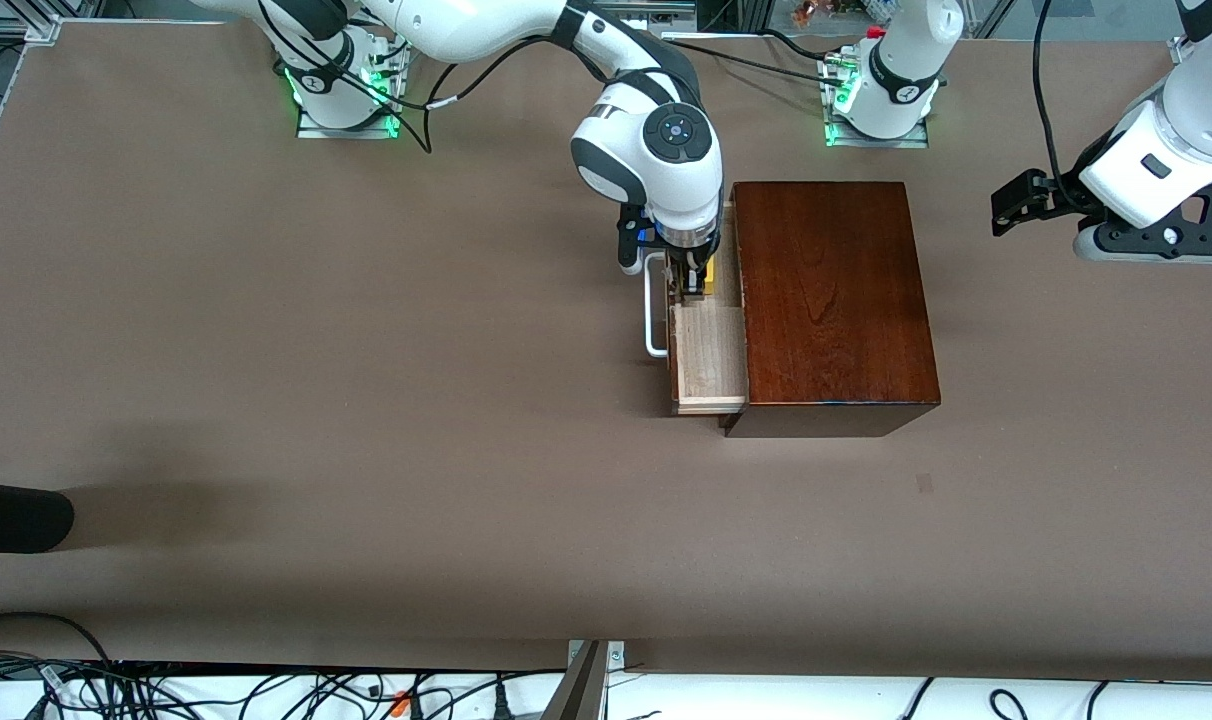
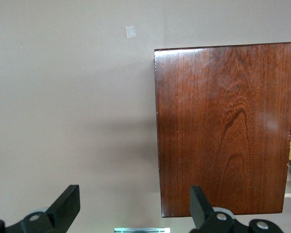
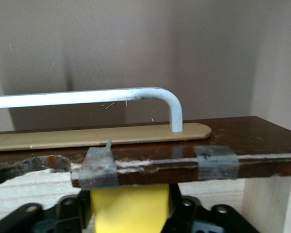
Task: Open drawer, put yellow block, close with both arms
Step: 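Lower the cube into the open drawer and open the right gripper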
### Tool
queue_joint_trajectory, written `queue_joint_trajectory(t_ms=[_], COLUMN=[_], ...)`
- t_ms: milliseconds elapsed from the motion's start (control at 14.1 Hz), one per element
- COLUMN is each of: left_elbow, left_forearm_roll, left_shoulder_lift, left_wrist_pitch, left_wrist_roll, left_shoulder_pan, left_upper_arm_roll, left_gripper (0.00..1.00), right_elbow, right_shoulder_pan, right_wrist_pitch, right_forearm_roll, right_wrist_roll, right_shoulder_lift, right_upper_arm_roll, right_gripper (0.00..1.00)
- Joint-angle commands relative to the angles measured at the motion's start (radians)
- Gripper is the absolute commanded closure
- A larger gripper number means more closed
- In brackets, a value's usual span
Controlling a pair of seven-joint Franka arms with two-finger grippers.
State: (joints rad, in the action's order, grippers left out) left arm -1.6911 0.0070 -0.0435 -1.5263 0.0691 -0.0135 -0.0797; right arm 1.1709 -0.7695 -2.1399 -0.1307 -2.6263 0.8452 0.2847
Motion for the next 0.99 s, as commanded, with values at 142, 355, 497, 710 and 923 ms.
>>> queue_joint_trajectory(t_ms=[142,355,497,710,923], left_elbow=[0.024,0.024,0.022,0.022,0.024], left_forearm_roll=[-0.019,-0.019,-0.019,-0.019,-0.019], left_shoulder_lift=[0.005,0.005,0.005,0.005,0.005], left_wrist_pitch=[0.020,0.021,0.021,0.021,0.021], left_wrist_roll=[-0.005,-0.005,-0.006,-0.008,-0.008], left_shoulder_pan=[-0.002,-0.002,0.000,0.000,-0.002], left_upper_arm_roll=[0.001,0.001,0.001,0.003,0.001], left_gripper=[0.00,0.00,0.00,0.00,0.00], right_elbow=[-0.042,-0.074,-0.089,-0.089,-0.082], right_shoulder_pan=[-0.011,-0.002,0.006,0.039,0.117], right_wrist_pitch=[0.032,0.139,0.222,0.349,0.492], right_forearm_roll=[-0.020,-0.010,-0.009,0.009,0.028], right_wrist_roll=[-0.015,-0.009,0.005,0.151,0.423], right_shoulder_lift=[-0.011,-0.075,-0.116,-0.201,-0.284], right_upper_arm_roll=[-0.009,0.001,0.001,-0.002,-0.009], right_gripper=[0.00,0.00,0.00,0.00,0.00])
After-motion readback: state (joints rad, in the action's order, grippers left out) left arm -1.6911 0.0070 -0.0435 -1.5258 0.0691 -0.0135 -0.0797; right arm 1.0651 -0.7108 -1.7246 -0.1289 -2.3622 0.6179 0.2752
